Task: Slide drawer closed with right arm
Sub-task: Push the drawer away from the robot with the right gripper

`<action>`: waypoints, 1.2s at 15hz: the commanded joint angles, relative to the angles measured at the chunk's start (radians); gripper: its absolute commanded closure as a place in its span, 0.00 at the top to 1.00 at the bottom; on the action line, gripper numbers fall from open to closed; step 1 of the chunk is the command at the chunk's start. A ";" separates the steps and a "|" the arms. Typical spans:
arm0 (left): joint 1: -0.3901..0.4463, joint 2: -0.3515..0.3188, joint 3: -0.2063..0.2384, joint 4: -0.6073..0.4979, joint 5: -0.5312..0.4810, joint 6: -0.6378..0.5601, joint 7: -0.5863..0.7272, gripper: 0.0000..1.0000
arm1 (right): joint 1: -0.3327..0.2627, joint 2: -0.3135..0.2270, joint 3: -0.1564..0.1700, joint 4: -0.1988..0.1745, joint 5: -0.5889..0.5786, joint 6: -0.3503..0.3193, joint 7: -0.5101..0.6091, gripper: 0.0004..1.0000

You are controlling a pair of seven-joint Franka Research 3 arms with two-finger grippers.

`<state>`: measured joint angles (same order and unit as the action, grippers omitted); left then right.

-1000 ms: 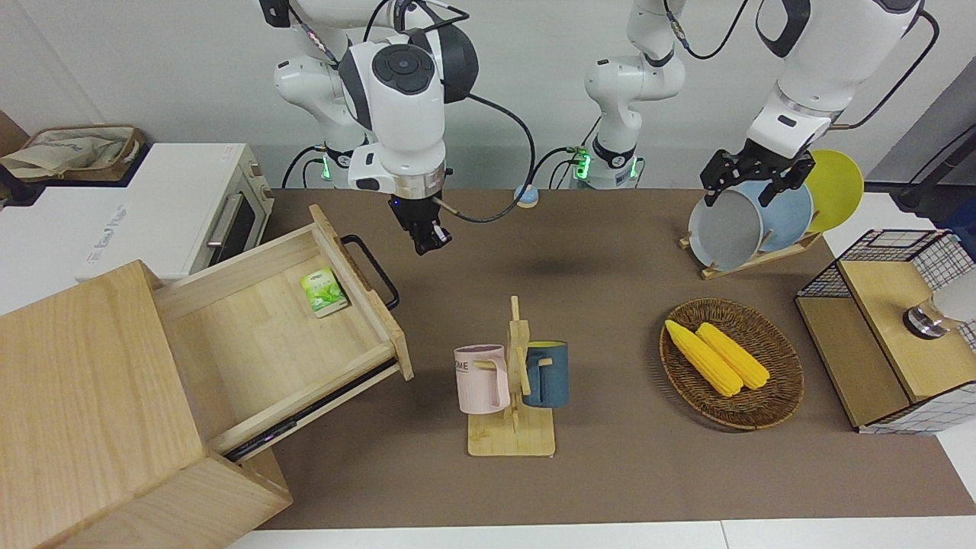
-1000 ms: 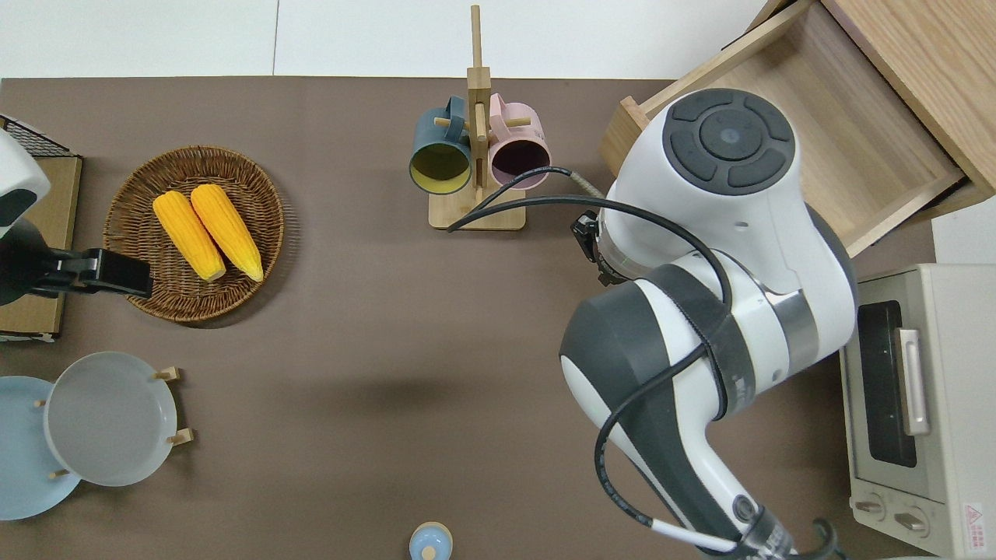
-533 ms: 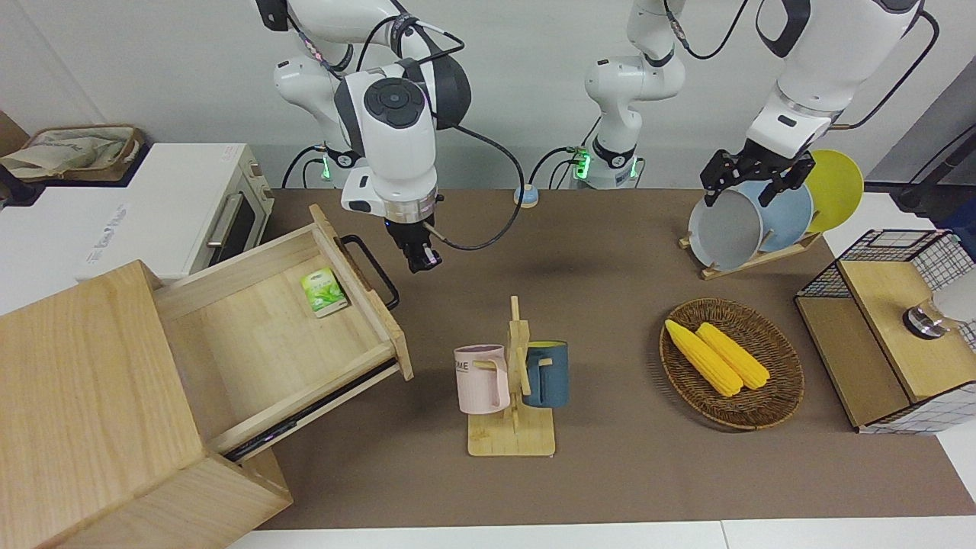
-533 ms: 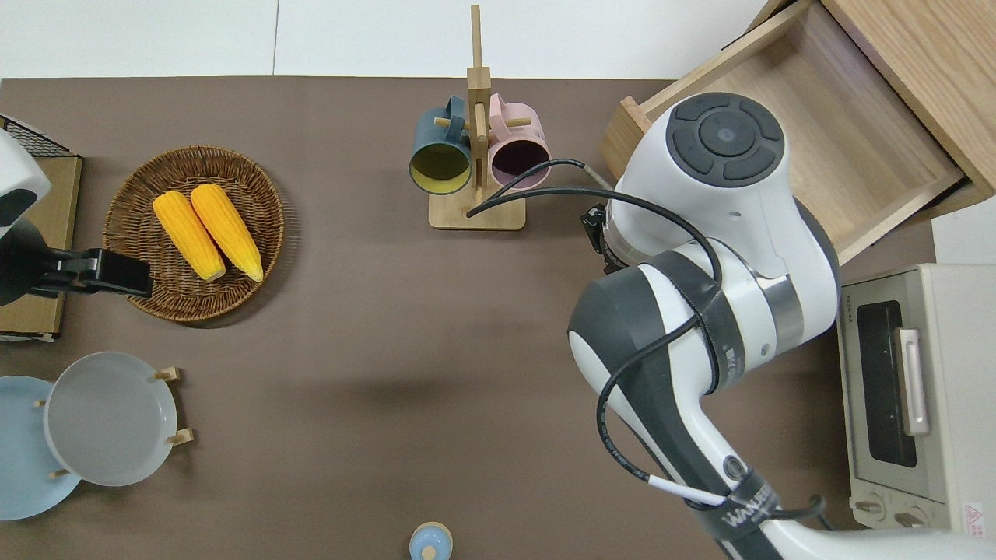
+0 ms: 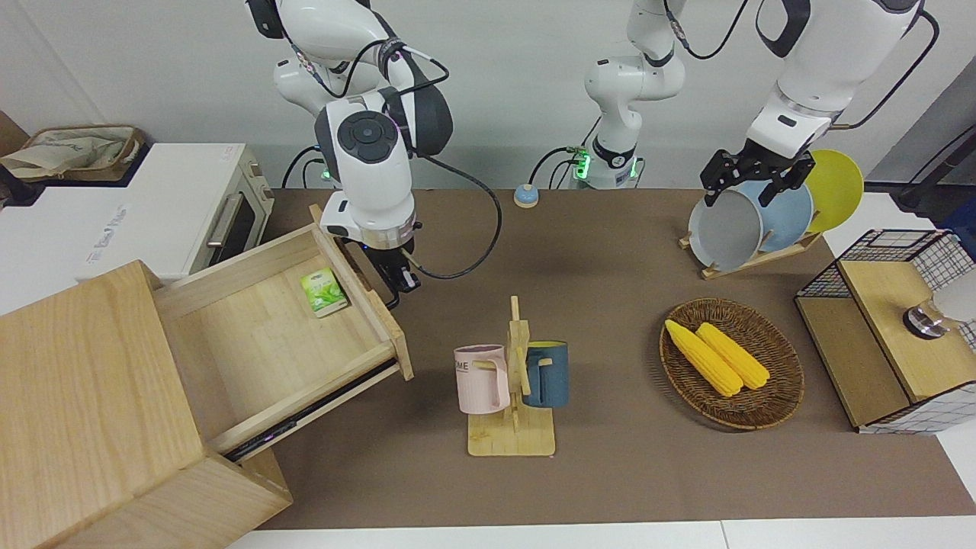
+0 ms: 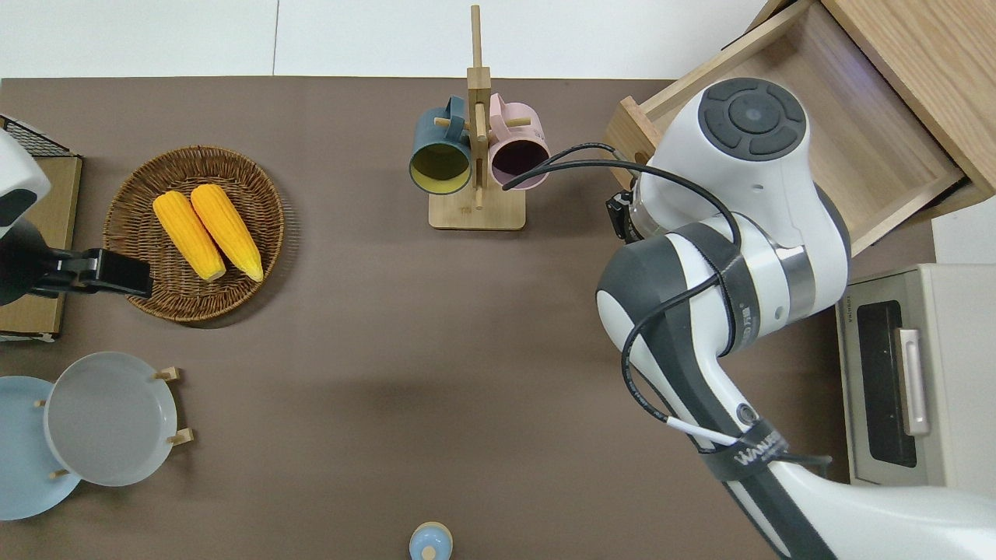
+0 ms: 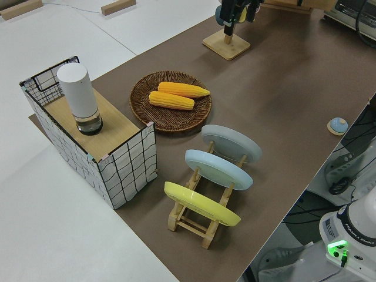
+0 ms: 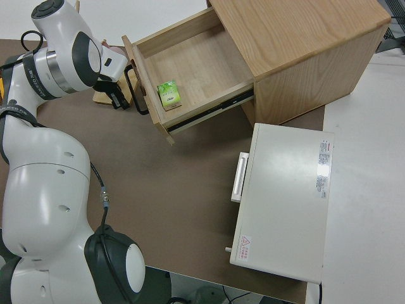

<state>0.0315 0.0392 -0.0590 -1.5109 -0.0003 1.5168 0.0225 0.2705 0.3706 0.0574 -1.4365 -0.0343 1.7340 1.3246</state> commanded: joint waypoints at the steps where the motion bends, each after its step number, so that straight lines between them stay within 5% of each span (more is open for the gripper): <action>1: 0.005 0.011 -0.007 0.024 0.017 -0.020 0.010 0.99 | -0.030 0.014 0.013 0.002 -0.015 0.039 0.008 0.00; 6: 0.005 0.011 -0.007 0.026 0.017 -0.020 0.010 0.99 | -0.065 0.044 0.015 0.060 -0.016 0.041 -0.001 0.00; 18: 0.005 0.011 -0.007 0.024 0.017 -0.020 0.010 0.99 | -0.201 0.100 0.019 0.128 -0.018 0.064 -0.195 0.00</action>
<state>0.0315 0.0392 -0.0590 -1.5109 -0.0003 1.5168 0.0225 0.1136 0.4372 0.0594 -1.3533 -0.0353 1.7873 1.1959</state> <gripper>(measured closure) 0.004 0.991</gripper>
